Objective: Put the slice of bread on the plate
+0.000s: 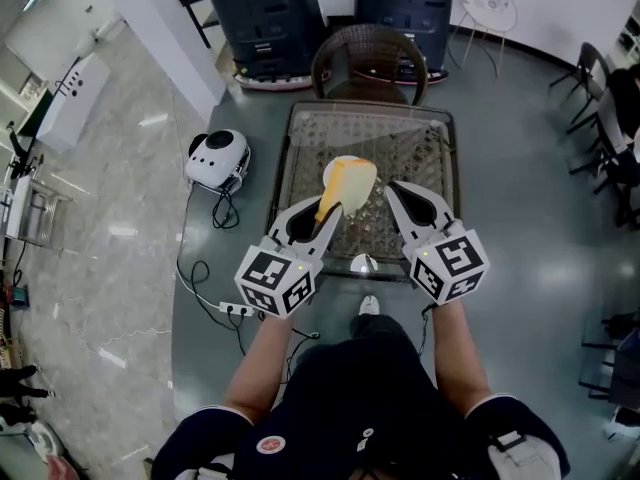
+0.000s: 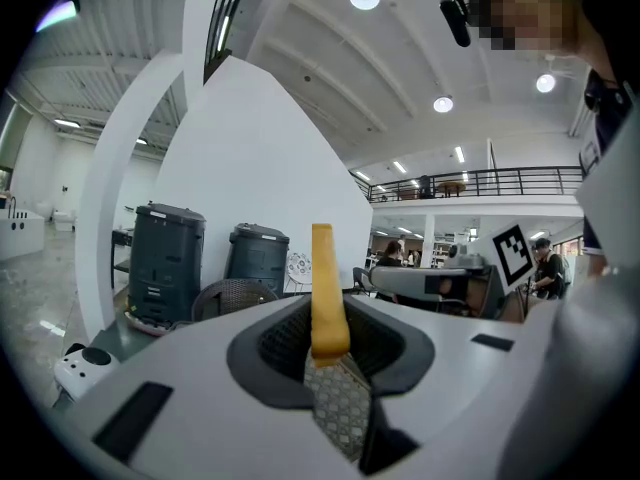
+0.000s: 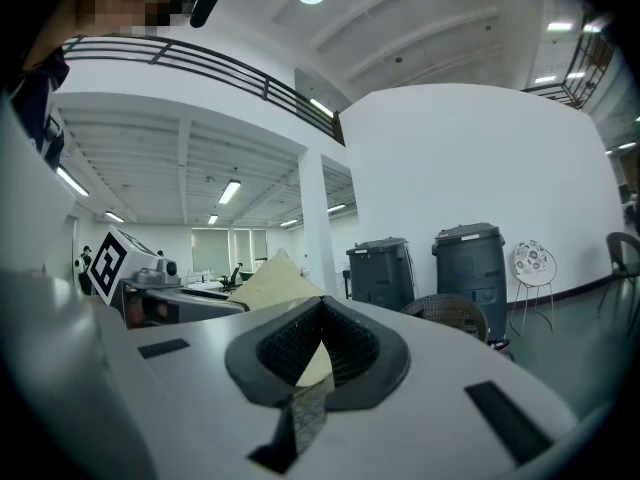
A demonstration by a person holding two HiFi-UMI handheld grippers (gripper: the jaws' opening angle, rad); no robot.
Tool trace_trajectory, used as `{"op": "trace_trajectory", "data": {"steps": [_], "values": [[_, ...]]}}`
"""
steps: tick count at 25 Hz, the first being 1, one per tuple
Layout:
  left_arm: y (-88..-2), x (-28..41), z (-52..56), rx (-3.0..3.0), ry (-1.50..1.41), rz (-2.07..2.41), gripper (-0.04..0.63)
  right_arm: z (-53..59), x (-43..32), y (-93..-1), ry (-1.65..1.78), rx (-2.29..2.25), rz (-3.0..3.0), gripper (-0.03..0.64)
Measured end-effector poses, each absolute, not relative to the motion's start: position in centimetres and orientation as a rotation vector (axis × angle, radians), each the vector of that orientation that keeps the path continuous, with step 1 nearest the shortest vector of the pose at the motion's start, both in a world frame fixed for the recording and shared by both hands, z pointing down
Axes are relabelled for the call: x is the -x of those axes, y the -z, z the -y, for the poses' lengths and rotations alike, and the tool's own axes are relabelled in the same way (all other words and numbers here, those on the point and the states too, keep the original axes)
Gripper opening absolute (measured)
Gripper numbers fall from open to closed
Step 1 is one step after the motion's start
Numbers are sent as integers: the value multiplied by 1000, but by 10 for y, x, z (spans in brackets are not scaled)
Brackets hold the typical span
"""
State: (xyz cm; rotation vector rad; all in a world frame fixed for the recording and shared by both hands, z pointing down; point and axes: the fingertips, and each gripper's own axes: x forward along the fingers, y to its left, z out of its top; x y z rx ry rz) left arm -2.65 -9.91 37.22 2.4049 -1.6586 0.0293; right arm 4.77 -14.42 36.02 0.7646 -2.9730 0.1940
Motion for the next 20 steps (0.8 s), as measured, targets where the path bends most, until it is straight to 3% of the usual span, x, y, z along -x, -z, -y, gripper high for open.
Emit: {"op": "trace_trajectory", "data": {"steps": [20], "values": [[-375,41,168,-2423,-50,1615,91,209,-33,-366,-186,-818,2947,6]]}}
